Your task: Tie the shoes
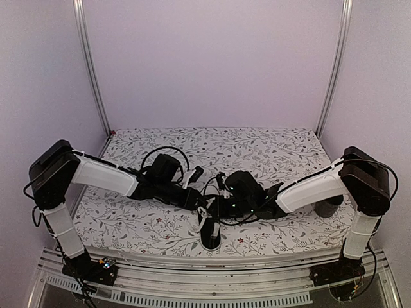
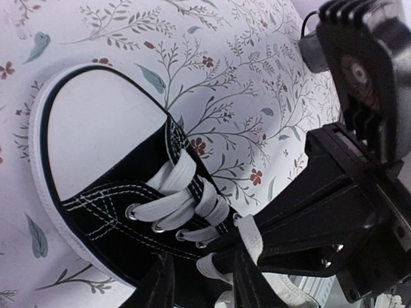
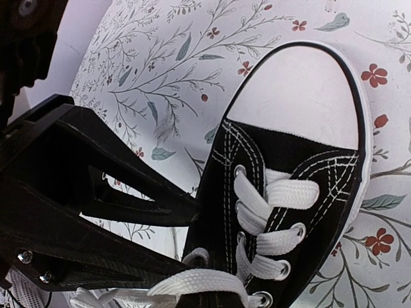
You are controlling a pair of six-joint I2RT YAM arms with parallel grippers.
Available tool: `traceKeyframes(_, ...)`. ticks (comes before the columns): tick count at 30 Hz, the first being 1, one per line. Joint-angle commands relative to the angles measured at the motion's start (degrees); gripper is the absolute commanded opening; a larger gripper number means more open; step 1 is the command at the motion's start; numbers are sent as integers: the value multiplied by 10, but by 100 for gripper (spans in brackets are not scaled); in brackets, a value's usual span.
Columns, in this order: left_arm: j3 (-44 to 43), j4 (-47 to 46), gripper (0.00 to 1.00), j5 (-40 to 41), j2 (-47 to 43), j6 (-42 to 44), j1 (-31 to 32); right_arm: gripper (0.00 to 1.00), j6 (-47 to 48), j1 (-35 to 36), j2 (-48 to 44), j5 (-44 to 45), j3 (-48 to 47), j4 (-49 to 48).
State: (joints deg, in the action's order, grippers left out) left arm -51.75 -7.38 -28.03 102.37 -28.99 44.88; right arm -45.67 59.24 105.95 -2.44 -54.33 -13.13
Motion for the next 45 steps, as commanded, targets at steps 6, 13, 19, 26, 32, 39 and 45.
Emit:
traceKeyframes(6,31,-61,31,-47,20,-35,-4,2,-8,3,-19,4,27,-26)
traceKeyframes(13,49,-103,31,-73,17,-66,-4,2,-15,2,-26,-14,70,-122)
traceKeyframes(19,56,-113,31,-83,13,-73,-4,2,-15,2,-28,-27,90,-175)
traceKeyframes(26,61,-120,11,-83,11,-75,-5,2,-17,2,-24,-34,92,-179)
traceKeyframes(32,67,-121,0,-76,6,-78,-4,2,-20,3,-26,-34,97,-178)
traceKeyframes(39,76,-122,0,-57,-6,-77,-5,2,-24,2,-35,-27,103,-162)
traceKeyframes(45,86,-123,0,-33,-26,-73,-7,7,-20,2,-56,-23,114,-134)
